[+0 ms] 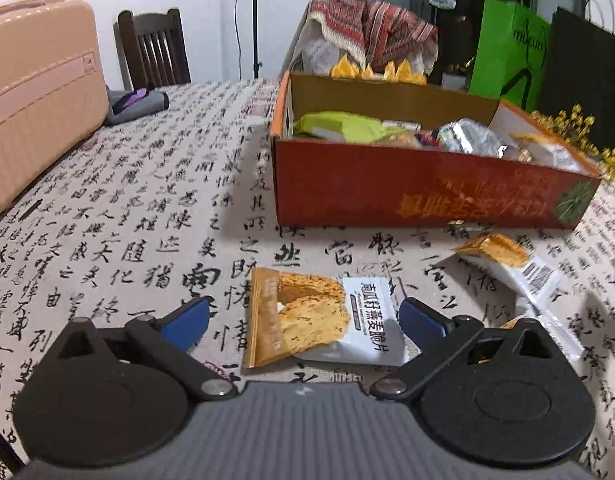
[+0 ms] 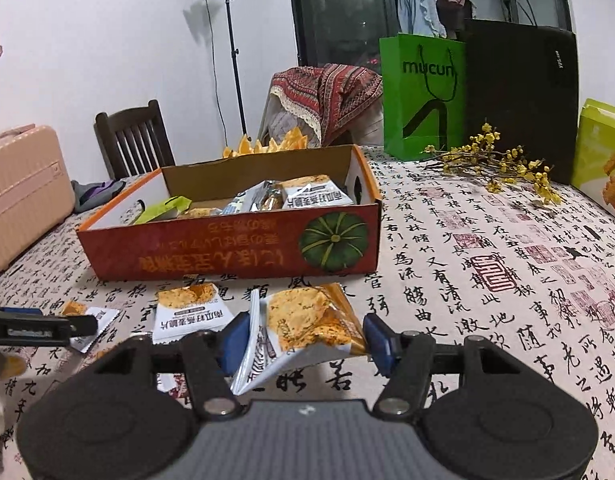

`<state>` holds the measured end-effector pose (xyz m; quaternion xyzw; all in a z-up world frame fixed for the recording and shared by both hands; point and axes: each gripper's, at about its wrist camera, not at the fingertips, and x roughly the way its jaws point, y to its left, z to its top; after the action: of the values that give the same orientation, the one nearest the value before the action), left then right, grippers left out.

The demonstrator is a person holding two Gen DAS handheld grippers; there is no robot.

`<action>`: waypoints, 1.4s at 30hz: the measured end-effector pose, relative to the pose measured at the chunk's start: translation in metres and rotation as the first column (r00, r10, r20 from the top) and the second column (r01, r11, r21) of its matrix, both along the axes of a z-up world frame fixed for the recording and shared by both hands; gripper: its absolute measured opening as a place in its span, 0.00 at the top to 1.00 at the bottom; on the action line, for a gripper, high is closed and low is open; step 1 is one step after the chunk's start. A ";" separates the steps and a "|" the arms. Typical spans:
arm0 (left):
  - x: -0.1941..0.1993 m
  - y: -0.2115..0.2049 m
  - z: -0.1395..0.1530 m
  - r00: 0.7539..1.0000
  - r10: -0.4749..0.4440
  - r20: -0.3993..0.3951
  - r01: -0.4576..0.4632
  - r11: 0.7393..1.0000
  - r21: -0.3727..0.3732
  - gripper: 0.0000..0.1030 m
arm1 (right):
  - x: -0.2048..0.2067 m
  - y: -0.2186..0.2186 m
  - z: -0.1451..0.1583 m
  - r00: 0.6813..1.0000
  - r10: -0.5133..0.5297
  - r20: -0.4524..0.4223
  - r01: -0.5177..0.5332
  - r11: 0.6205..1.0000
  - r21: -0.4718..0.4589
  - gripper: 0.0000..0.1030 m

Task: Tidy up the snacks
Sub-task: 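Grasp a cracker packet with the right gripper while the left grasps another, then lower both cracker packets into the box and open both grippers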

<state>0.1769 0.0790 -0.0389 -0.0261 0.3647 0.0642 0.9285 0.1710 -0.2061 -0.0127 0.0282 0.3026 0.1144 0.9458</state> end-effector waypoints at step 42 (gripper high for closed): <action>-0.014 -0.014 0.074 0.964 -0.026 0.263 0.038 0.998 -0.041 0.37 | 0.003 0.007 0.020 0.998 -0.004 0.066 0.003 1.000 0.012 0.41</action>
<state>0.1628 0.0646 0.0355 -0.0498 0.2402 0.0370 0.9687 0.1741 -0.1995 0.0075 0.0307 0.2705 0.1155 0.9553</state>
